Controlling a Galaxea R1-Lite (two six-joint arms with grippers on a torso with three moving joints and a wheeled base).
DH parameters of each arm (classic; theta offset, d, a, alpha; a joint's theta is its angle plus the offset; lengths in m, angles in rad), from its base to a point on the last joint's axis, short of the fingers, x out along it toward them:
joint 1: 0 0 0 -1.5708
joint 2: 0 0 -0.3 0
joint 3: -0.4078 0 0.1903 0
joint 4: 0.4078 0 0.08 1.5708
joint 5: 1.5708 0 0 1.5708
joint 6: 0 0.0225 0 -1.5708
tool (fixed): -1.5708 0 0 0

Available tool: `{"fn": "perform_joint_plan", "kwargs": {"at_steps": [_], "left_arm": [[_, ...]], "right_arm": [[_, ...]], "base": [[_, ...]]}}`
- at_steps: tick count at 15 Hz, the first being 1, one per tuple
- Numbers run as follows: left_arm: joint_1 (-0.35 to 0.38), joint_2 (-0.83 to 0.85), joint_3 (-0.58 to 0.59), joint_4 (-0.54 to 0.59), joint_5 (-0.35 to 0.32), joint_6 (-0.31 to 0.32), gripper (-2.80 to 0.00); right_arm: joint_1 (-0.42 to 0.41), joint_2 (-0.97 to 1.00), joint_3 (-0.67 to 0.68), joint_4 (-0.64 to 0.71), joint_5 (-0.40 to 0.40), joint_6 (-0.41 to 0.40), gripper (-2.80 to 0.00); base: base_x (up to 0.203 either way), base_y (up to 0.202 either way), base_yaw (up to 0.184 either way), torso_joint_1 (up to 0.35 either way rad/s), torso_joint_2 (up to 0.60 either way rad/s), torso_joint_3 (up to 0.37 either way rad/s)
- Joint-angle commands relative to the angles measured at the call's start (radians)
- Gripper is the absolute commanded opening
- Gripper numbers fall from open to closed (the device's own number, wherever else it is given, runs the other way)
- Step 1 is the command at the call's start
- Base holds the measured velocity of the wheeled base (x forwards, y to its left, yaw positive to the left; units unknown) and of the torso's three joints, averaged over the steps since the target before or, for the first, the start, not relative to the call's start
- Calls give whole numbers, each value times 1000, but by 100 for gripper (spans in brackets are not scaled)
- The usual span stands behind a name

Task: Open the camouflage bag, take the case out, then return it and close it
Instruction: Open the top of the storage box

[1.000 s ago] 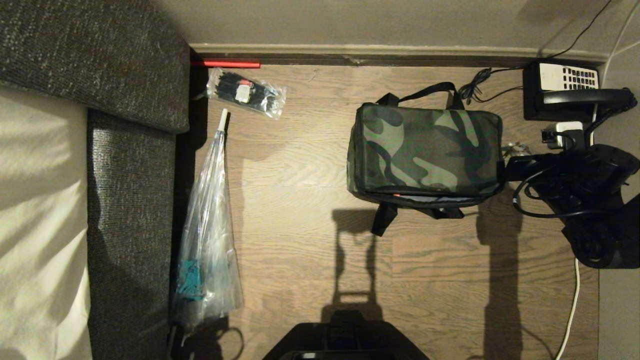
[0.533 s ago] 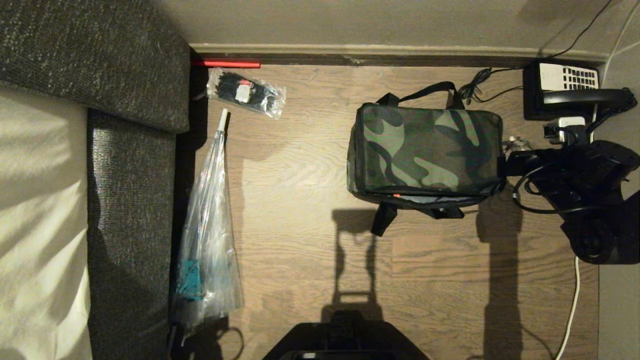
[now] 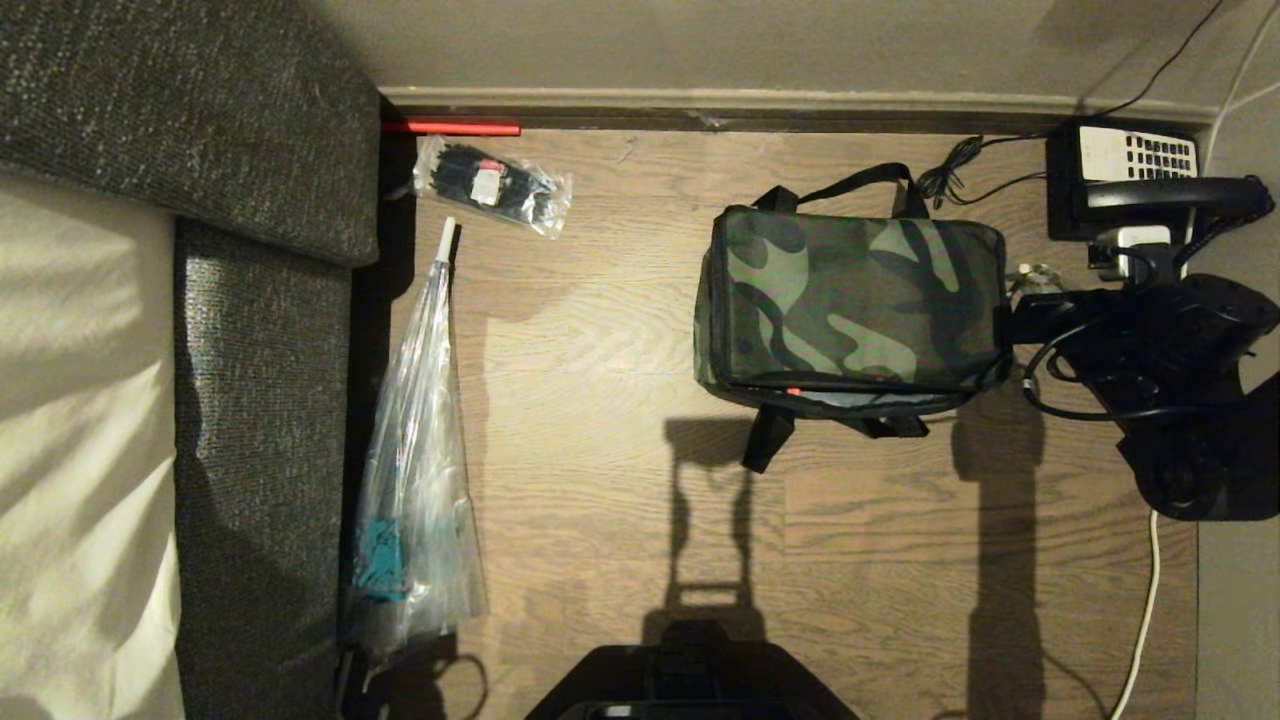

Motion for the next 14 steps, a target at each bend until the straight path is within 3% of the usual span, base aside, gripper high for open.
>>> {"fn": "perform_joint_plan", "kwargs": {"at_steps": [1,14], "left_arm": [[0,0,2,0,1,0,-280],[0,0,2,0,1,0,-280]], "right_arm": [[0,3,-13,-8,1,-1,-280],[-3,-14,-16,6,2,48,-280]], "base": [[0,0,0,0,0,0],[0,0,0,0,0,0]]}}
